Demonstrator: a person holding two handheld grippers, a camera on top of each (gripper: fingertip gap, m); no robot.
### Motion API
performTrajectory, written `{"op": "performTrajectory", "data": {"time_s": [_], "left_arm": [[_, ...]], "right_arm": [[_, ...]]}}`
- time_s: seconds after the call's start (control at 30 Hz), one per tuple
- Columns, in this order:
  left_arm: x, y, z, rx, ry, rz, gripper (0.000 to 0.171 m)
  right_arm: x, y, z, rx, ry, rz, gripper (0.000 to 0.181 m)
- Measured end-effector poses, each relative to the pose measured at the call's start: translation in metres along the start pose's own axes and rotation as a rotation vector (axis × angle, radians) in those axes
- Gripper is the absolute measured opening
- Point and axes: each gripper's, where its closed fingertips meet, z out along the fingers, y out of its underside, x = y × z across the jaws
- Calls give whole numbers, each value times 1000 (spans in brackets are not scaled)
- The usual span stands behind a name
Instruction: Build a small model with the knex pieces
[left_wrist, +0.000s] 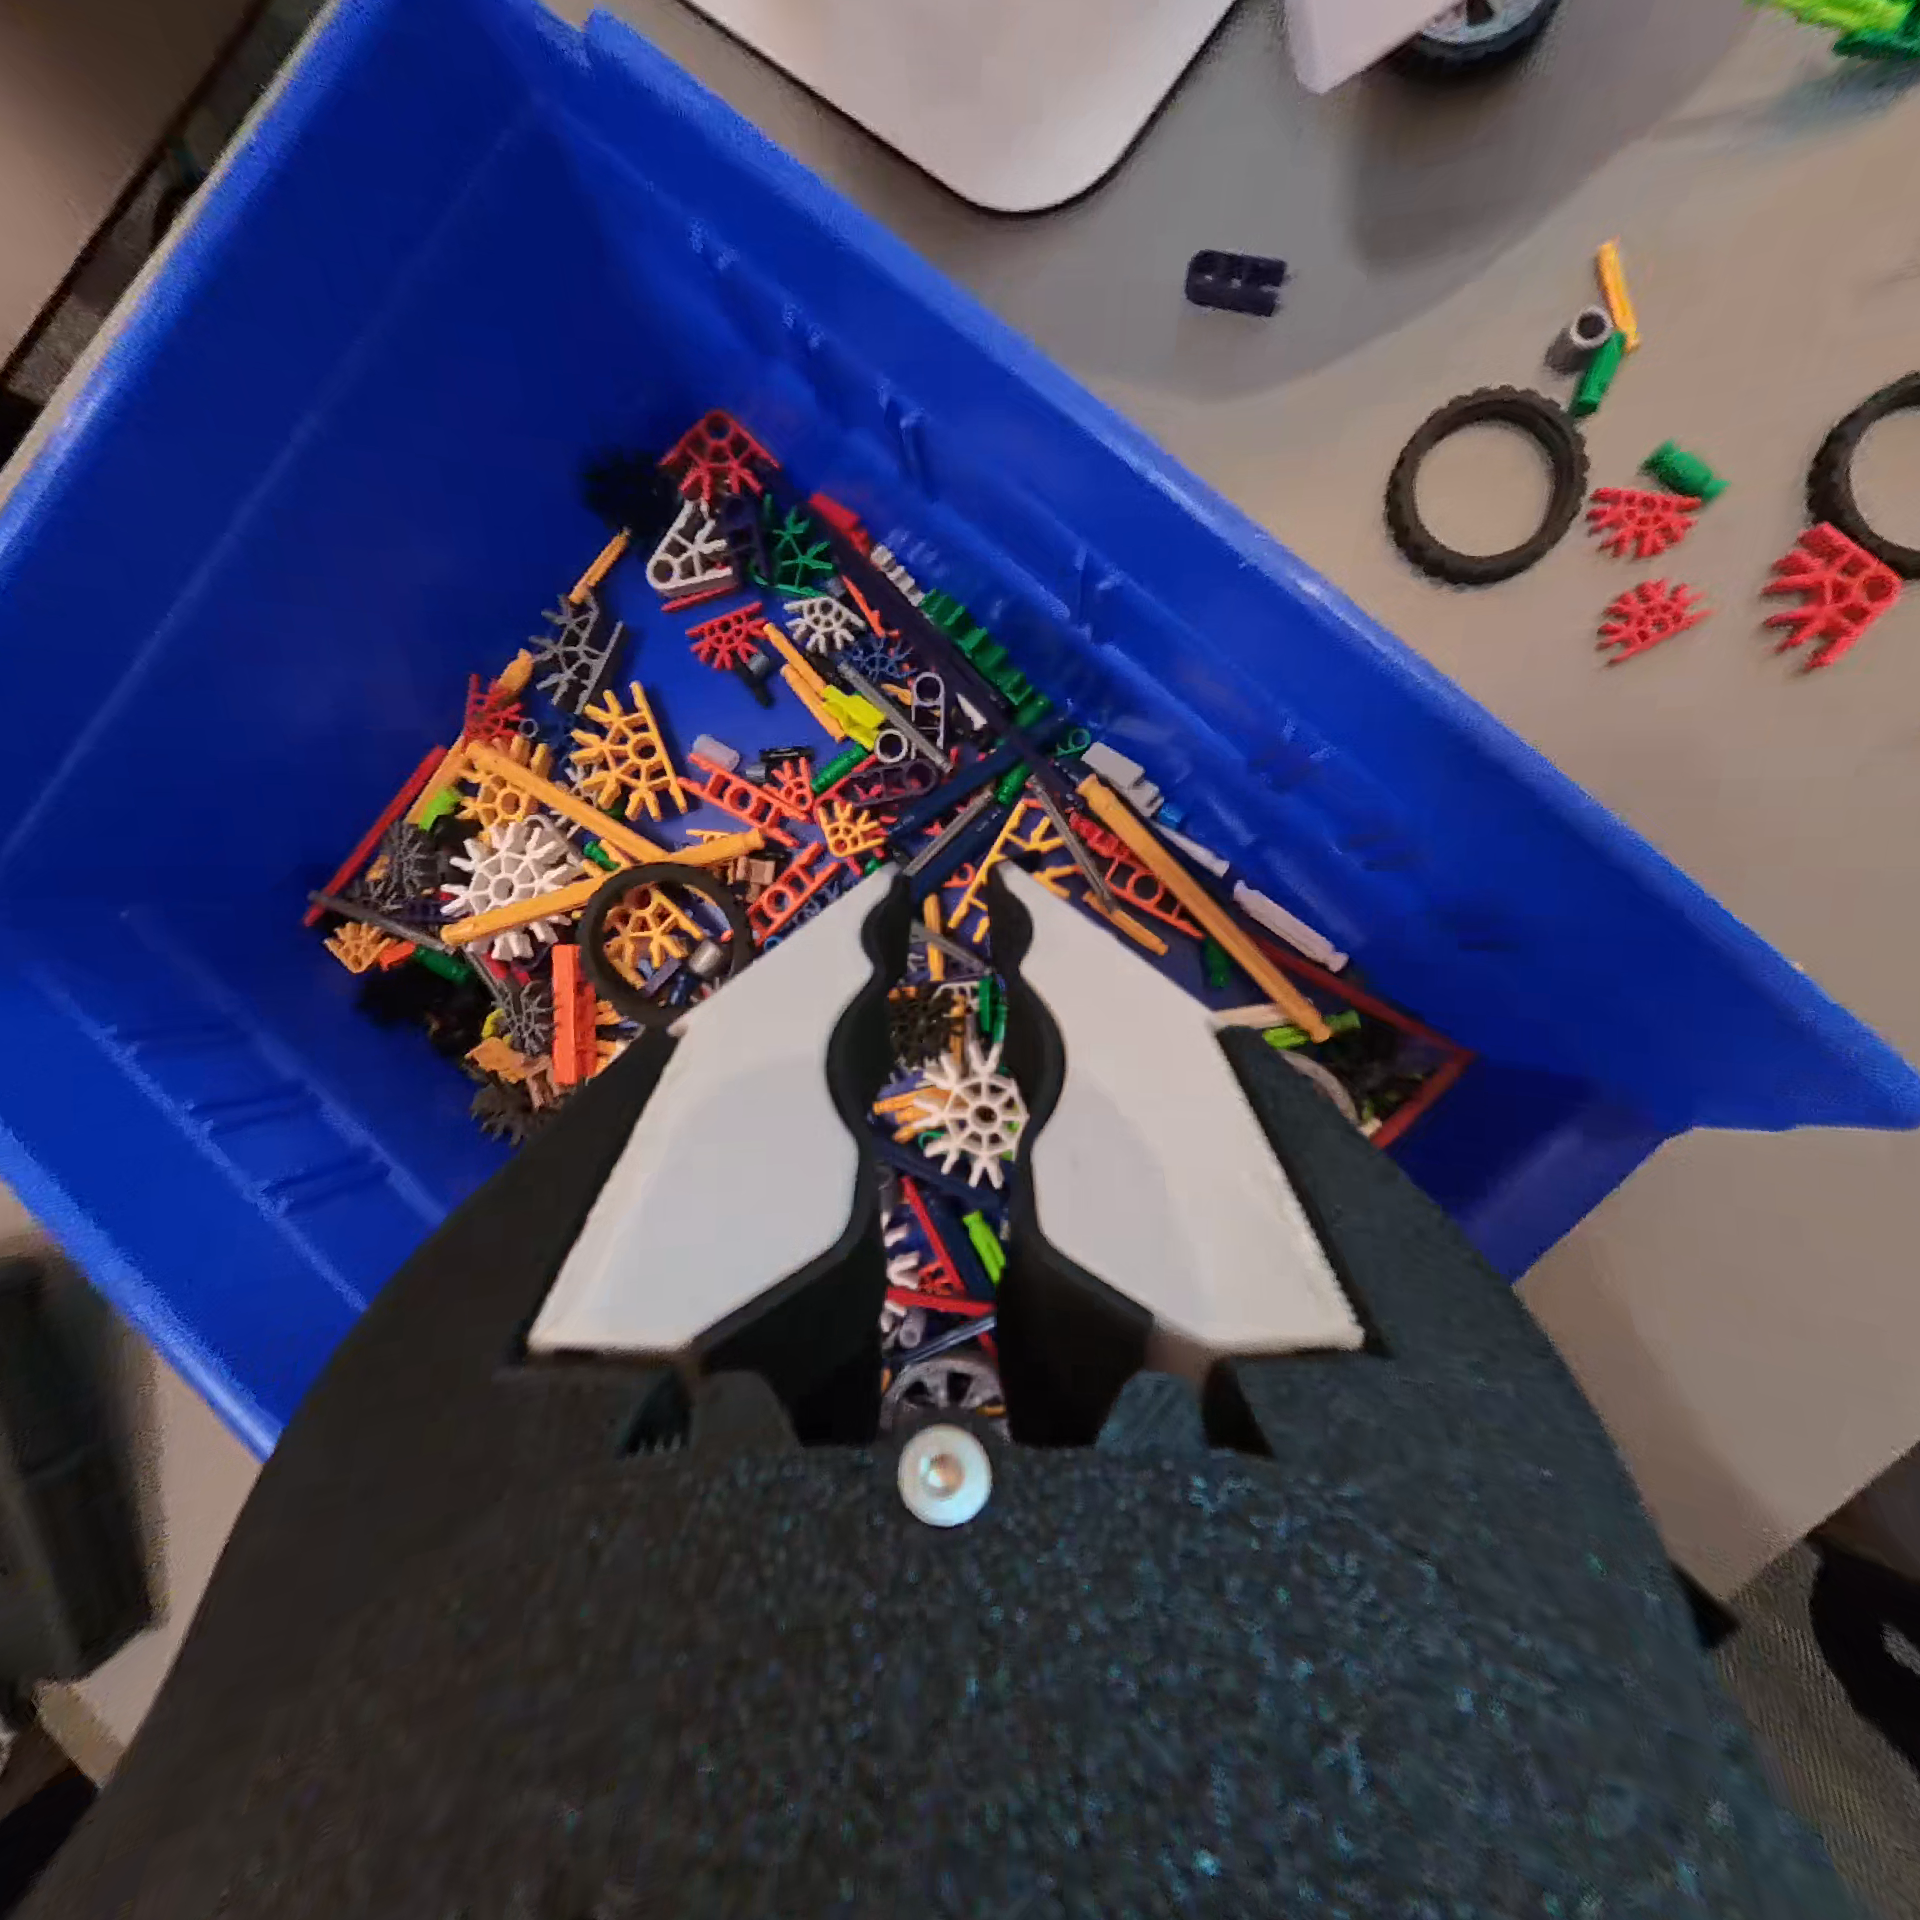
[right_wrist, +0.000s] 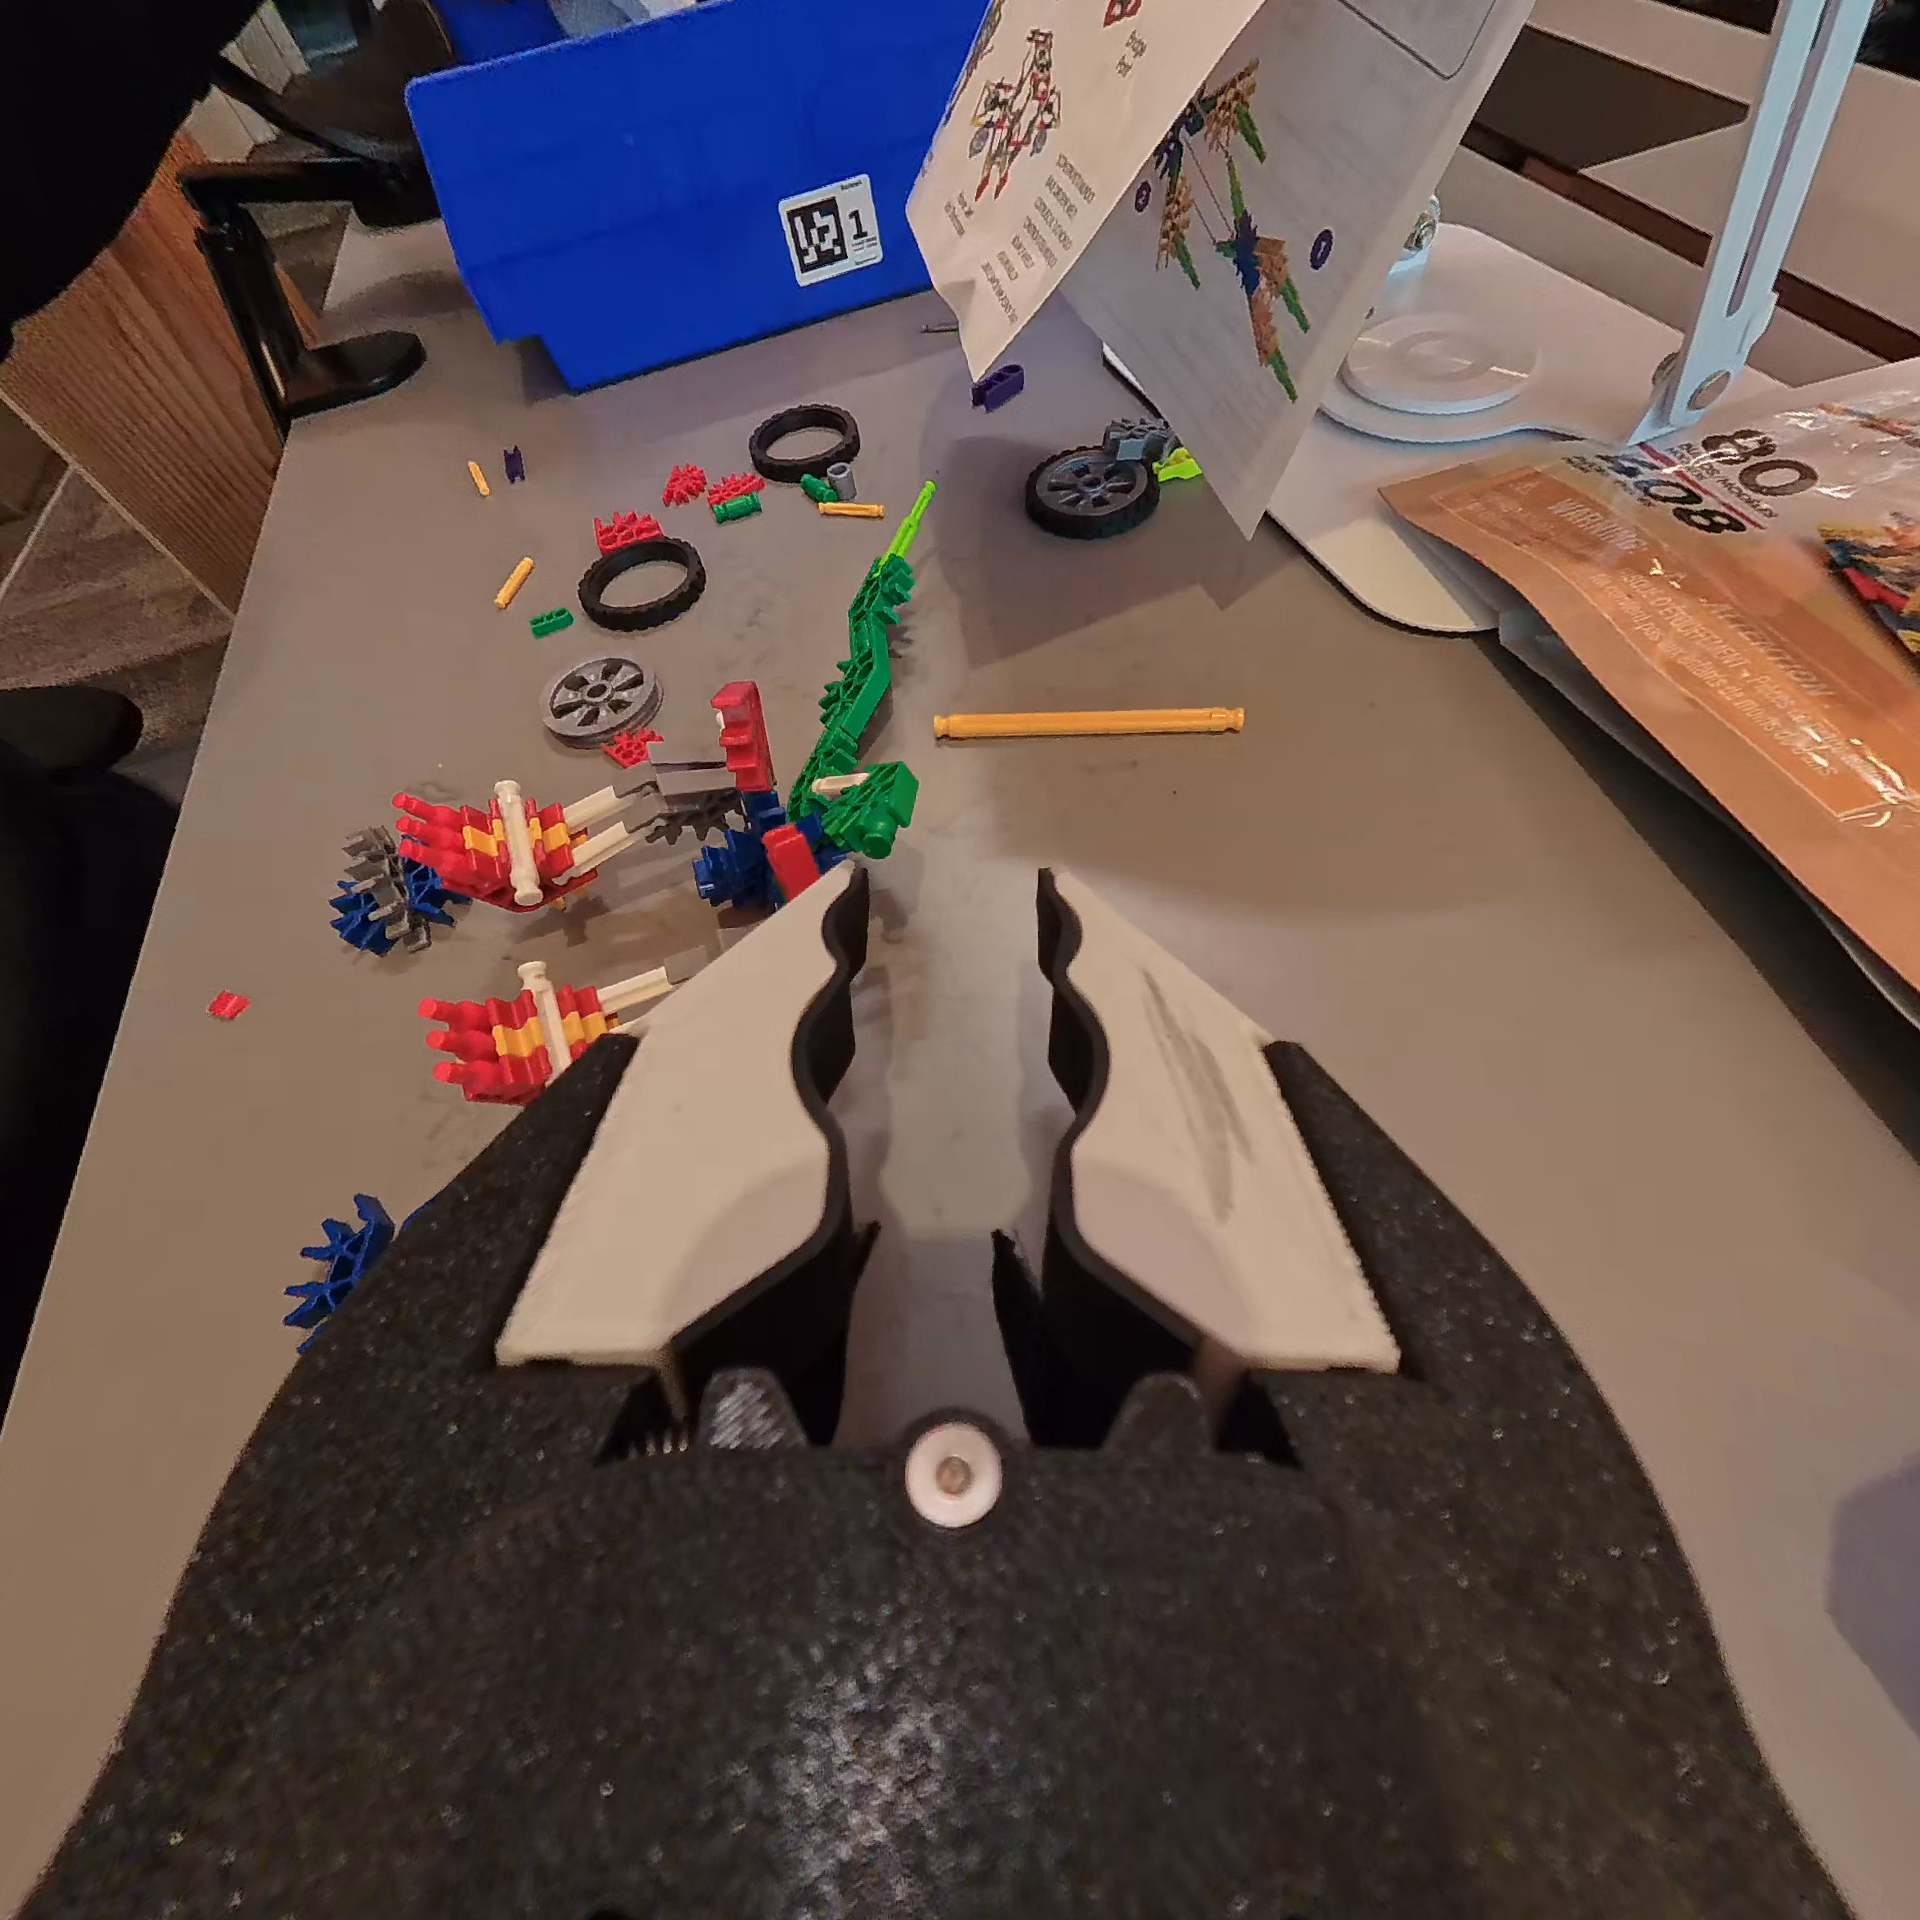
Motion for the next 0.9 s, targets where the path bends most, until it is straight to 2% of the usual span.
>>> {"op": "performTrajectory", "data": {"time_s": [0.13,0.23,0.37,0.47,0.57,0.67,0.9], "left_arm": [[-9,11,1,-117,-6,63,15],[-2,4,1,-142,21,185,15],[-3,6,25,-225,57,297,15],[-5,9,41,-227,142,260,11],[-12,18,51,-253,160,234,8],[-7,24,54,-237,226,209,7],[-8,27,53,-218,255,217,14]], "right_arm": [[0,0,-1,6,-10,12,32],[0,1,-1,2,-15,15,32],[0,2,-1,-10,-14,13,32],[1,2,-2,-3,-10,20,32],[3,1,-3,4,-5,29,32],[4,1,-3,4,-10,41,32],[5,2,-3,-1,-10,52,32]]}}
